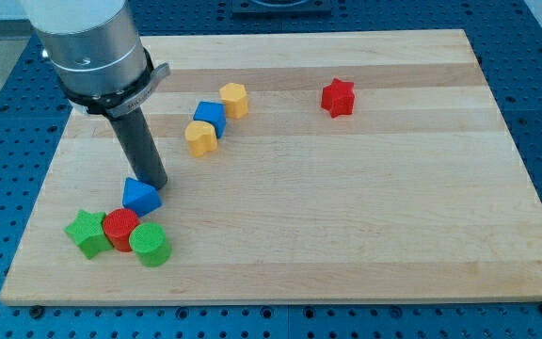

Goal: Move the red star to the yellow hexagon

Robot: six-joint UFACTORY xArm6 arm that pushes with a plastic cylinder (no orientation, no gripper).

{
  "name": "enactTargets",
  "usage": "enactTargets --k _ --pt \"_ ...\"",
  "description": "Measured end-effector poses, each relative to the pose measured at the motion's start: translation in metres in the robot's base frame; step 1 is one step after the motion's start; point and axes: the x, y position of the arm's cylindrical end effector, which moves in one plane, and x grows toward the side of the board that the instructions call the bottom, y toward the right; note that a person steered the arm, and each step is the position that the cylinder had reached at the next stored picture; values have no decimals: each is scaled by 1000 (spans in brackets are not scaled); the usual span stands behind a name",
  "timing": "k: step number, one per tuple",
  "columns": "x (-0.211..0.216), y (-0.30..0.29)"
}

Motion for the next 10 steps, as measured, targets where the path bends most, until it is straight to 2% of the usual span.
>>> enactTargets --k 3,4,8,9,10 --pt "28 10" --pt "22 33" --pt "-75 244" --pt "-97 281" --pt "-114 292"
